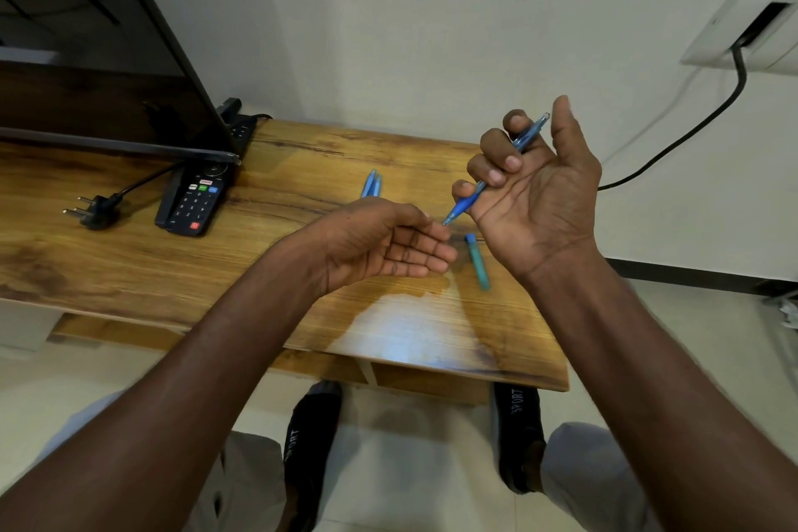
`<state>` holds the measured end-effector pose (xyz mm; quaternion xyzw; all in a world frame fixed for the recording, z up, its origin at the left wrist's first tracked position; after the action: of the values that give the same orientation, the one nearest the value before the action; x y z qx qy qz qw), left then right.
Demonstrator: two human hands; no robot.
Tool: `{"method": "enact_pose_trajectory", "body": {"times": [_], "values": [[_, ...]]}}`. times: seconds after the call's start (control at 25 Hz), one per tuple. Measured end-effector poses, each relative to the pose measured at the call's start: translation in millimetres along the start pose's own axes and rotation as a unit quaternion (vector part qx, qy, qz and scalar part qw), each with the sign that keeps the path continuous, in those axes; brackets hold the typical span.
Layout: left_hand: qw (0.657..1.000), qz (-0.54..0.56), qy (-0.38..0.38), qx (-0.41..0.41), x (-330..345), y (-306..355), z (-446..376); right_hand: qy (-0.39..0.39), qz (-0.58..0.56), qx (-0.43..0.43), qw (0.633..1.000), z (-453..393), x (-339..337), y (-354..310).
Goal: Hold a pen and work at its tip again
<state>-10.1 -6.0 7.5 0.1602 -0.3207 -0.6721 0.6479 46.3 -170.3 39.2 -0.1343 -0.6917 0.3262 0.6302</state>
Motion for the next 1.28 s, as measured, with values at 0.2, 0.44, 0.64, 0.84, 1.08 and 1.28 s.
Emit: {"method": "enact_pose_trajectory", "body": {"times": [0.2,0.44,0.64,0.84,1.08,1.28], "values": [[1.0,0.002,0.002,0.0,-0.8,-0.5,0.4,-0.014,0.016,-0.004,1.0,2.9,4.4,-2.4],[1.0,0.002,-0.001,-0.001,-0.4,-0.3,0.2,-0.019,0.025,-0.008,0.999,3.5,4.0,-1.9],[1.0,0.004,-0.001,-0.001,-0.3,0.4,0.4,-0.011,0.008,0.004,1.0,4.3,4.5,-0.7],[1.0,0.005,-0.006,-0.001,-0.3,0.3,-0.3,-0.002,-0.006,0.01,1.0,4.8,5.5,-1.7],[1.0,0.003,-0.007,-0.001,0.8,0.1,0.0,0.014,-0.015,0.014,1.0,2.9,0.9,1.5],[1.0,-0.002,-0.004,0.003,1.8,0.9,-0.3,0.018,-0.012,0.012,1.0,3.8,-0.4,0.0]]}}
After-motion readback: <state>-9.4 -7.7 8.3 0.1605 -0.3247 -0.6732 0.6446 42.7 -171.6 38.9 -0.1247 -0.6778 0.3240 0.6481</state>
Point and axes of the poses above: each hand's wrist, its own z-axis away from the middle knuckle, its own x-axis out of the palm, y = z × x, the point moved 2 cm from there along -z, towards the middle knuckle, and after that the axes turned 11 degrees about -x, right-handed, at the moved point
